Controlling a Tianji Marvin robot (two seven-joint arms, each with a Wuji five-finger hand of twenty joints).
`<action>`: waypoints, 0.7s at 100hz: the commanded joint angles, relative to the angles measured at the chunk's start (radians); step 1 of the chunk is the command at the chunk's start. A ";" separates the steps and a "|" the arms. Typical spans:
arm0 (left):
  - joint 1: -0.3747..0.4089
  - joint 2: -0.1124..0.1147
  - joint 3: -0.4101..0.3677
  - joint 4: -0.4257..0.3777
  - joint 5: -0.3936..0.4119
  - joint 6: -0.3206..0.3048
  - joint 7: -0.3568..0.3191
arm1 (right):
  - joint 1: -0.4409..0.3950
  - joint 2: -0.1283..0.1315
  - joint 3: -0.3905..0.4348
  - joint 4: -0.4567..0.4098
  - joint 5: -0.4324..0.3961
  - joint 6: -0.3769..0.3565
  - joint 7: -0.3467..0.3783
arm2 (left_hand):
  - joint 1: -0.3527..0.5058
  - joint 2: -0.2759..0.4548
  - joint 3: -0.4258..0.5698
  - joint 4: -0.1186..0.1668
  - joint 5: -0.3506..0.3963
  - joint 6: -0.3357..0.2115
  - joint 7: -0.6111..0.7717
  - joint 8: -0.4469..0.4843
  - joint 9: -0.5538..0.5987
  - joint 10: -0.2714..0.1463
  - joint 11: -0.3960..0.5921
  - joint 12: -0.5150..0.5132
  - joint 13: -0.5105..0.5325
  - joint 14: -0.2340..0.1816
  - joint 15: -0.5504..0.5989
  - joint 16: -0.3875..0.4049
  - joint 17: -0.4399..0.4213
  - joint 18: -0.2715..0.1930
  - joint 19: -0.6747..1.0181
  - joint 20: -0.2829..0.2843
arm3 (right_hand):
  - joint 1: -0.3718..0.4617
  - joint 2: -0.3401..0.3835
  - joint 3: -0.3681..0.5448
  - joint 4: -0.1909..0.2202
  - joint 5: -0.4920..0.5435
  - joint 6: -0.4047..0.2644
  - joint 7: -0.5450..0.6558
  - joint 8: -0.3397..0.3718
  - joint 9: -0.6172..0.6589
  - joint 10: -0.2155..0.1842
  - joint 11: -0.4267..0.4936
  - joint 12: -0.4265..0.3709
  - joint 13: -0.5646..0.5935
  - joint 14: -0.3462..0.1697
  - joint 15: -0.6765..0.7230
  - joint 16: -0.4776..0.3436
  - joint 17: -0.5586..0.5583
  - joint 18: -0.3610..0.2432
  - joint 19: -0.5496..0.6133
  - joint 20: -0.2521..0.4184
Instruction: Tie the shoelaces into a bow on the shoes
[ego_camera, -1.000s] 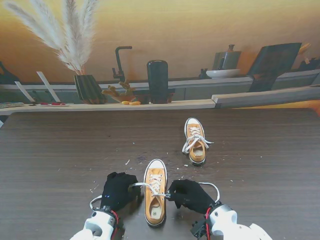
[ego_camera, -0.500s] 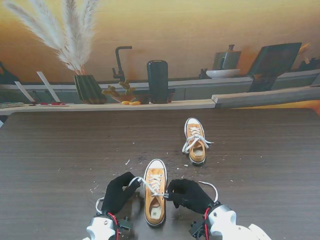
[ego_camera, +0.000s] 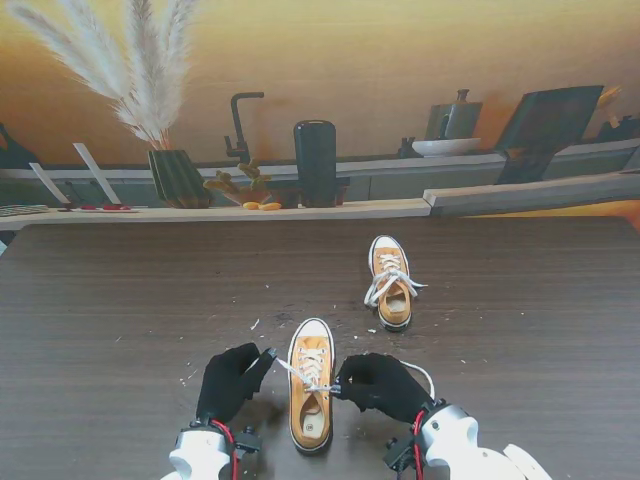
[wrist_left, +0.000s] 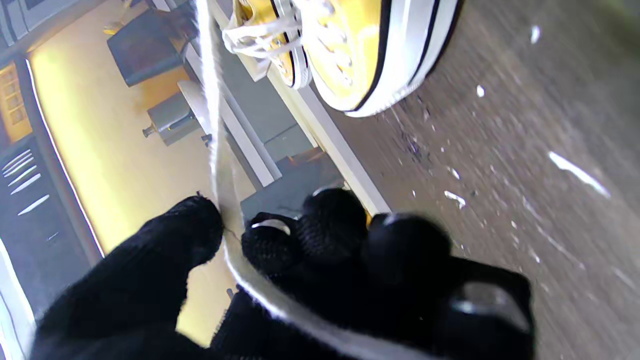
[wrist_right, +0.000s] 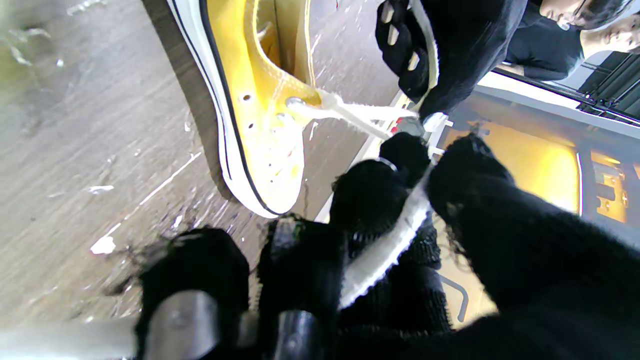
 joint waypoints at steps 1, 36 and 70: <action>0.004 0.002 -0.010 -0.008 0.007 0.008 -0.003 | 0.001 0.004 0.009 -0.010 0.005 -0.005 0.012 | -0.037 0.036 -0.036 0.017 0.020 -0.009 0.042 0.027 0.072 -0.012 0.072 0.036 0.059 -0.102 0.167 0.026 0.065 -0.230 0.265 0.049 | -0.048 -0.008 0.002 0.018 0.009 -0.040 -0.015 -0.027 0.087 0.100 0.036 0.019 0.016 -0.273 0.075 0.030 0.035 -0.036 0.271 0.015; 0.055 0.025 -0.045 -0.077 0.176 0.096 0.023 | -0.026 -0.001 0.047 -0.065 -0.010 -0.020 -0.015 | 0.044 0.082 -0.245 -0.105 -0.122 -0.130 -0.227 -0.070 0.071 -0.126 0.297 0.017 0.060 -0.278 0.319 -0.015 0.089 -0.356 0.274 0.248 | -0.116 0.012 0.017 0.030 -0.047 -0.014 -0.188 -0.130 0.070 0.115 0.007 0.027 0.016 -0.267 0.071 0.034 0.035 -0.034 0.270 0.015; 0.081 0.043 -0.057 -0.125 0.223 -0.041 0.003 | -0.042 -0.013 0.047 -0.111 -0.104 -0.016 -0.102 | 0.262 -0.100 -0.083 -0.257 -0.290 -0.110 -0.858 -0.749 0.069 -0.171 0.319 -0.042 0.060 -0.284 0.315 -0.016 0.089 -0.387 0.274 0.220 | -0.100 0.004 0.035 0.042 -0.082 -0.015 -0.269 -0.165 0.075 0.112 0.004 0.029 0.016 -0.267 0.070 0.040 0.036 -0.037 0.272 0.015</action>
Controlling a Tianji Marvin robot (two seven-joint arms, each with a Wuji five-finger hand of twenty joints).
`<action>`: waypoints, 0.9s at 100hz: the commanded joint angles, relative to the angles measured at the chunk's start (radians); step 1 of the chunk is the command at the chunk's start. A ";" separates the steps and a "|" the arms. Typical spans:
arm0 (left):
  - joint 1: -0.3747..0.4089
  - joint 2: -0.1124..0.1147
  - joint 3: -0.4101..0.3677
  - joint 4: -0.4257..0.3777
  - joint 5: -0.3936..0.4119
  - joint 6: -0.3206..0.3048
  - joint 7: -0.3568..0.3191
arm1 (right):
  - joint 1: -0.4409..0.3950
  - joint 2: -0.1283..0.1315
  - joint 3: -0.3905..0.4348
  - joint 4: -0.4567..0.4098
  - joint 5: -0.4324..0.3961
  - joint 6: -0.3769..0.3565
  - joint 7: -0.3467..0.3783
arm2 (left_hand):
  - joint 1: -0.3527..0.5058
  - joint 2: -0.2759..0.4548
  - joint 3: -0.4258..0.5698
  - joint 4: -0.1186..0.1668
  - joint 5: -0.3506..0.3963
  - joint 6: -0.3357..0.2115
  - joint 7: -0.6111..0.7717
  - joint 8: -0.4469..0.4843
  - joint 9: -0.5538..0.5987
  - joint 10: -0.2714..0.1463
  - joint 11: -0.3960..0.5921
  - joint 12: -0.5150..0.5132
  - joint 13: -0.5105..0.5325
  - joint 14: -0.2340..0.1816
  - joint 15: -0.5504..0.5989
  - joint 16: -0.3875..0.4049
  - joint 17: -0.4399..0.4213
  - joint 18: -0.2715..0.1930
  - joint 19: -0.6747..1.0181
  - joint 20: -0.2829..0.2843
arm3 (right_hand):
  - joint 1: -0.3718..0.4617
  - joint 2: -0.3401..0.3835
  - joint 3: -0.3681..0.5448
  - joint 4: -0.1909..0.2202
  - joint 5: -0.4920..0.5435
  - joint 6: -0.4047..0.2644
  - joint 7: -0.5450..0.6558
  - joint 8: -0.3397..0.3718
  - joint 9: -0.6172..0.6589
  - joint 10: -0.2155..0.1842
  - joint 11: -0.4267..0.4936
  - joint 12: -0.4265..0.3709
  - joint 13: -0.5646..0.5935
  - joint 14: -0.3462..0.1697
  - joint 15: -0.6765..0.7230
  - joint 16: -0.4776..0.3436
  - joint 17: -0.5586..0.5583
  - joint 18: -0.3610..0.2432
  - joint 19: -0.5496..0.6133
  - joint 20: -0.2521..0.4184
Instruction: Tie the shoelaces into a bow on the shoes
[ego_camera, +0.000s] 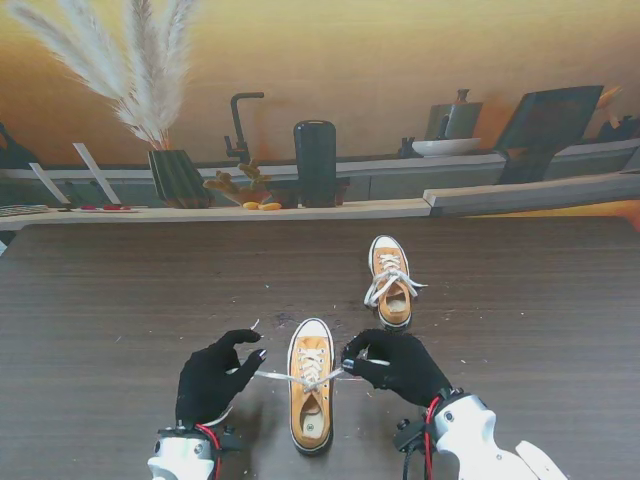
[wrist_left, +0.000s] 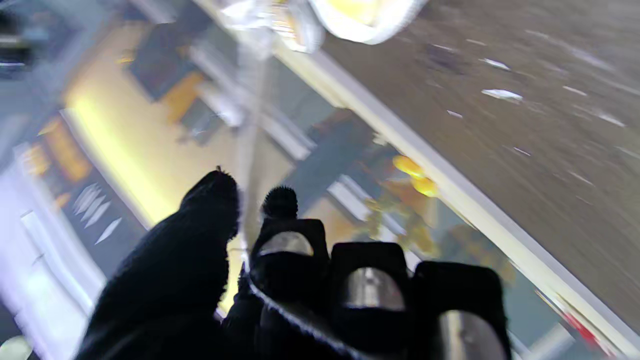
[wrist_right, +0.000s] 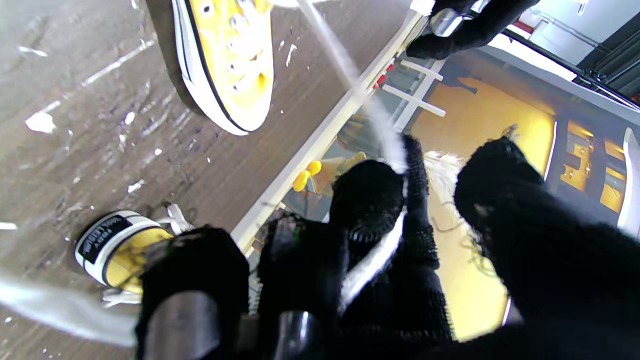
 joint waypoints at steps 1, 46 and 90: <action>0.017 0.005 -0.009 -0.043 -0.063 -0.071 -0.097 | -0.004 -0.007 -0.002 -0.022 0.000 -0.004 0.005 | 0.024 -0.029 0.055 -0.035 -0.037 -0.031 -0.040 -0.035 0.057 0.042 0.039 -0.021 0.035 -0.068 0.066 -0.015 0.036 -0.179 0.259 -0.007 | -0.011 -0.007 0.034 0.031 -0.028 -0.023 -0.010 -0.026 0.076 0.112 0.006 0.017 0.016 -0.266 0.070 0.029 0.033 -0.037 0.272 0.015; -0.013 0.049 0.036 -0.068 -0.222 -0.223 -0.400 | -0.012 -0.008 -0.031 -0.056 -0.039 -0.026 -0.026 | -0.097 -0.094 0.163 -0.071 -0.010 0.069 -0.396 -0.189 0.060 0.057 -0.008 -0.032 0.036 -0.046 0.027 -0.023 0.030 -0.171 0.259 -0.067 | -0.004 -0.009 0.039 0.030 -0.036 -0.033 -0.016 -0.060 0.081 0.109 0.005 0.018 0.016 -0.278 0.072 0.043 0.033 -0.042 0.277 0.016; -0.140 0.052 0.159 0.028 -0.263 -0.209 -0.451 | -0.031 -0.002 -0.051 -0.071 -0.056 -0.074 -0.023 | -0.075 -0.054 0.159 -0.096 0.030 0.020 -0.380 -0.182 0.060 0.056 -0.025 -0.033 0.036 -0.029 0.011 -0.024 0.026 -0.160 0.259 -0.104 | 0.008 -0.009 0.034 0.026 -0.036 -0.041 -0.003 -0.076 0.082 0.111 0.004 0.018 0.016 -0.278 0.071 0.047 0.033 -0.043 0.277 0.016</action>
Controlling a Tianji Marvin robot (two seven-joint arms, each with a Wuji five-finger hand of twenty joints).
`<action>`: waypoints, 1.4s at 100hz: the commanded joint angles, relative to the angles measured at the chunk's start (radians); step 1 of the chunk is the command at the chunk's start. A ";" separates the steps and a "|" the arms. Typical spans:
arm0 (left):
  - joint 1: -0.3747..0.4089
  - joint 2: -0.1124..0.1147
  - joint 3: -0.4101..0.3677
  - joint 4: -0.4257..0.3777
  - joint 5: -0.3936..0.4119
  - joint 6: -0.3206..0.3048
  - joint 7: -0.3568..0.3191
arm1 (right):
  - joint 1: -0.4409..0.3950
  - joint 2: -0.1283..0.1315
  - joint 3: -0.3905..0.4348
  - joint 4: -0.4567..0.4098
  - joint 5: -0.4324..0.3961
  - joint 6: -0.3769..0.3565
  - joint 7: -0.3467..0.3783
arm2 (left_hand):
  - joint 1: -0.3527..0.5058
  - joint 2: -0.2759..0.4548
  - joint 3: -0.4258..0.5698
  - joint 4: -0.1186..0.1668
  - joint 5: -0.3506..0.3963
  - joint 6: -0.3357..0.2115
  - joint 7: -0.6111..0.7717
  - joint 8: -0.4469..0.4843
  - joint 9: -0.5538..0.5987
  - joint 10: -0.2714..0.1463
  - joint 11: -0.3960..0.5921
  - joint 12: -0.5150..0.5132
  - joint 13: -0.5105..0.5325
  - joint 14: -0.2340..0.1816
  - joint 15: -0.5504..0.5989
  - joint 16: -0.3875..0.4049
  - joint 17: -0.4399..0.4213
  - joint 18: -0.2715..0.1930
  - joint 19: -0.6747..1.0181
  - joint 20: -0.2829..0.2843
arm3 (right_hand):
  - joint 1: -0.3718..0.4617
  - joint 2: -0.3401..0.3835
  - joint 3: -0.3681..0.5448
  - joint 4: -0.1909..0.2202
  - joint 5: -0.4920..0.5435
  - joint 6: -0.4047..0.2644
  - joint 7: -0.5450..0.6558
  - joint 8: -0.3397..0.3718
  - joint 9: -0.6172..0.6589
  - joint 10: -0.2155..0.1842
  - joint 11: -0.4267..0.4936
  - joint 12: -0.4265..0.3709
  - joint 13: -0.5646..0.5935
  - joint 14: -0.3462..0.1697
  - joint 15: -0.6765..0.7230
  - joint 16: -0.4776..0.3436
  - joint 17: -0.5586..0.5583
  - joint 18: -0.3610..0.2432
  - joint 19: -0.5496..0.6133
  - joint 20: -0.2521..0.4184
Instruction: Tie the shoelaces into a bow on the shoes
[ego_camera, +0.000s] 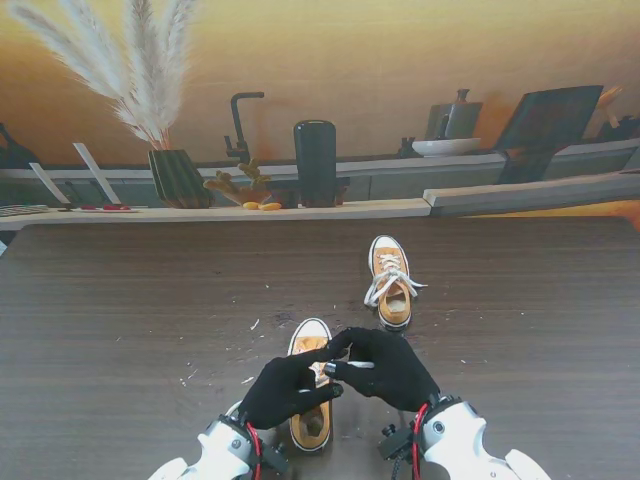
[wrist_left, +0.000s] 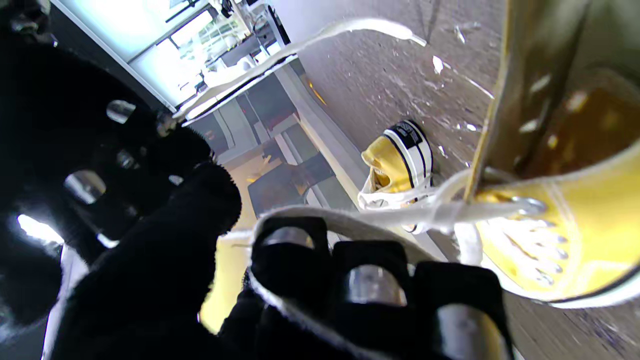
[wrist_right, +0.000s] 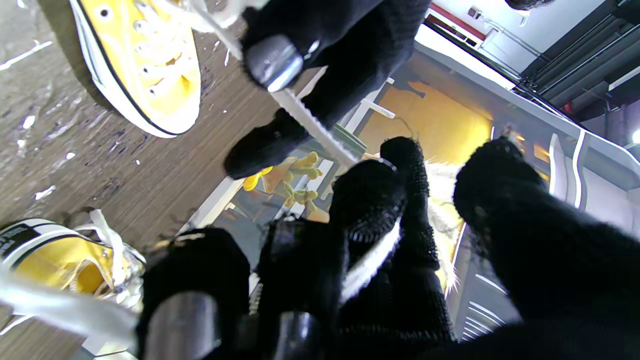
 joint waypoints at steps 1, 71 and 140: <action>-0.011 -0.002 0.013 0.009 0.018 -0.006 -0.019 | -0.009 0.004 -0.005 -0.012 -0.005 -0.008 0.015 | 0.006 0.025 0.015 -0.020 0.019 -0.013 0.038 0.006 0.053 0.046 0.001 -0.011 0.035 -0.034 0.022 -0.021 0.025 -0.159 0.258 -0.021 | 0.008 -0.008 0.028 0.026 -0.023 -0.036 0.003 -0.026 0.082 0.111 0.004 0.017 0.016 -0.278 0.071 0.031 0.032 -0.035 0.277 0.016; 0.009 0.013 -0.048 -0.019 -0.150 0.034 -0.158 | -0.003 0.047 0.107 0.001 -0.017 -0.094 0.219 | 0.168 0.291 -0.310 -0.042 0.085 -0.034 0.754 0.475 0.049 0.021 0.021 -0.003 0.035 -0.013 0.016 -0.025 0.021 -0.097 0.258 -0.038 | -0.082 0.036 -0.055 0.012 0.186 -0.160 0.113 -0.085 0.115 0.099 0.003 0.041 0.018 -0.322 0.077 0.041 0.038 -0.069 0.287 0.029; 0.027 -0.021 -0.024 -0.017 -0.161 0.052 -0.028 | 0.049 0.076 0.021 0.052 -0.542 -0.017 0.176 | 0.184 0.300 -0.319 -0.045 0.078 -0.019 0.754 0.511 0.050 0.031 0.018 0.003 0.034 0.009 0.016 -0.024 0.019 -0.065 0.258 -0.033 | -0.167 0.139 0.004 0.151 0.067 -0.022 -0.226 -0.029 -0.051 0.098 -0.017 0.096 0.012 -0.205 -0.025 0.029 0.022 -0.035 0.167 -0.041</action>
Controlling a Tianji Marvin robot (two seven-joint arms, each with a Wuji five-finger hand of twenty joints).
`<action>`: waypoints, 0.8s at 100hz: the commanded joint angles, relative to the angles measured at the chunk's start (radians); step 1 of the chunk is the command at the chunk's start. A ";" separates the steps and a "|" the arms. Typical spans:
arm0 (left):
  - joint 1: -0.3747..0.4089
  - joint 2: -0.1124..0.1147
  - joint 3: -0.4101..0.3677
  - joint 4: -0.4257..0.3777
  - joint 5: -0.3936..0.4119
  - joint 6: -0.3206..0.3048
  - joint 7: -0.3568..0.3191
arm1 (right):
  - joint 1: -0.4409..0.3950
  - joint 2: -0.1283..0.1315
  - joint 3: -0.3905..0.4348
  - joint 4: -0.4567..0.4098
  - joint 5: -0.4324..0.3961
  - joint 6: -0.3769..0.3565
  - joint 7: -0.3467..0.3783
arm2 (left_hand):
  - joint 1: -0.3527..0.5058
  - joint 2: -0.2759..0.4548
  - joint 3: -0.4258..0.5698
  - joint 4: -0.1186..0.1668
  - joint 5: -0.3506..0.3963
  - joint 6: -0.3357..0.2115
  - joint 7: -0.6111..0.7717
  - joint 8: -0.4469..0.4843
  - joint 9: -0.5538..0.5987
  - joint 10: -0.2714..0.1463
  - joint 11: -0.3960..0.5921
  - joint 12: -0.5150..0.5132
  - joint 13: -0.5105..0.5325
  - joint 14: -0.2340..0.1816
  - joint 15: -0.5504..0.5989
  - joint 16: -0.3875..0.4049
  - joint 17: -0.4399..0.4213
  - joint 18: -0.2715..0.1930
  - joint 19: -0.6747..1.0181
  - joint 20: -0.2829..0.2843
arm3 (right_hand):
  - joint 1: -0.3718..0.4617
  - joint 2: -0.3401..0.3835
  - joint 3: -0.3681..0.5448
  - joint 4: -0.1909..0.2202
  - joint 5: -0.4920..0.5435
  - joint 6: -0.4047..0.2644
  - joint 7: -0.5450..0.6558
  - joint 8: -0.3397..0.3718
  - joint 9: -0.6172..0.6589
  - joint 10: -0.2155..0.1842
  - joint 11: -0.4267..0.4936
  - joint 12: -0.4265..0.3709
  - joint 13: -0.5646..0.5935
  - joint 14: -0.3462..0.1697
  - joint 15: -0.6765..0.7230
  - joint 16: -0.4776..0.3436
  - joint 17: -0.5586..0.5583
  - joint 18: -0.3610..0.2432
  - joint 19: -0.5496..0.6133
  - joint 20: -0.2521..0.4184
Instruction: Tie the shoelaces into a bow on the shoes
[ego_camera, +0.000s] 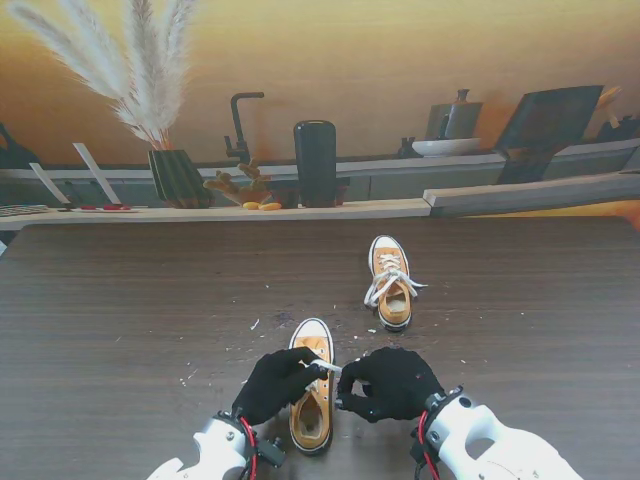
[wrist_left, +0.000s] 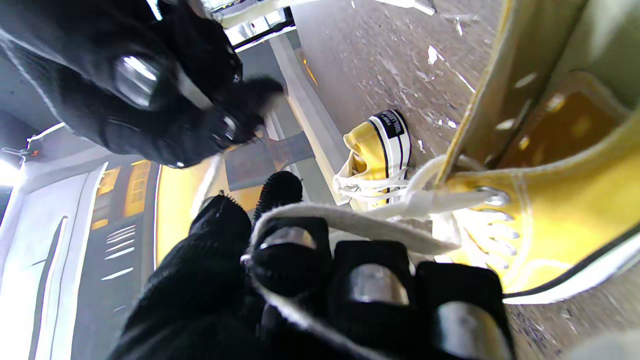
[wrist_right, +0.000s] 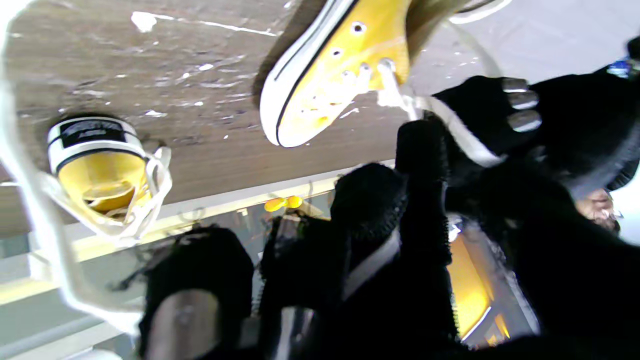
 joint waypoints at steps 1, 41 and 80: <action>0.013 -0.004 0.002 -0.010 0.003 -0.010 -0.011 | -0.002 -0.001 -0.015 0.009 0.005 0.020 0.003 | 0.021 0.042 -0.023 -0.022 -0.021 -0.014 0.010 0.019 0.049 0.024 0.019 0.004 0.034 -0.005 0.018 -0.022 0.019 -0.067 0.257 -0.008 | -0.041 0.042 0.026 0.055 -0.069 0.061 -0.079 0.039 -0.035 0.106 0.009 0.025 0.013 -0.184 -0.003 0.017 0.018 0.003 0.159 -0.017; 0.052 0.000 -0.018 -0.028 0.040 -0.033 0.003 | 0.010 -0.007 -0.081 0.036 -0.035 0.158 -0.050 | 0.025 0.041 -0.030 -0.021 -0.023 -0.014 0.008 0.016 0.047 0.025 0.018 0.005 0.034 -0.003 0.016 -0.022 0.018 -0.063 0.257 -0.010 | 0.044 0.121 -0.033 0.065 -0.501 0.146 -0.070 0.002 -0.250 0.099 0.047 0.042 0.000 -0.053 -0.172 0.082 -0.009 0.097 -0.014 -0.085; 0.070 0.011 -0.039 -0.036 0.037 -0.081 -0.032 | 0.042 -0.031 -0.102 0.117 0.107 0.141 -0.144 | 0.027 0.041 -0.036 -0.020 -0.023 -0.017 0.007 0.014 0.046 0.025 0.017 0.007 0.034 0.000 0.013 -0.023 0.017 -0.056 0.257 -0.018 | 0.073 0.151 -0.056 0.068 -0.712 -0.055 -0.014 0.006 -0.343 0.108 0.034 0.035 -0.054 0.034 -0.272 0.082 -0.164 0.104 -0.089 -0.061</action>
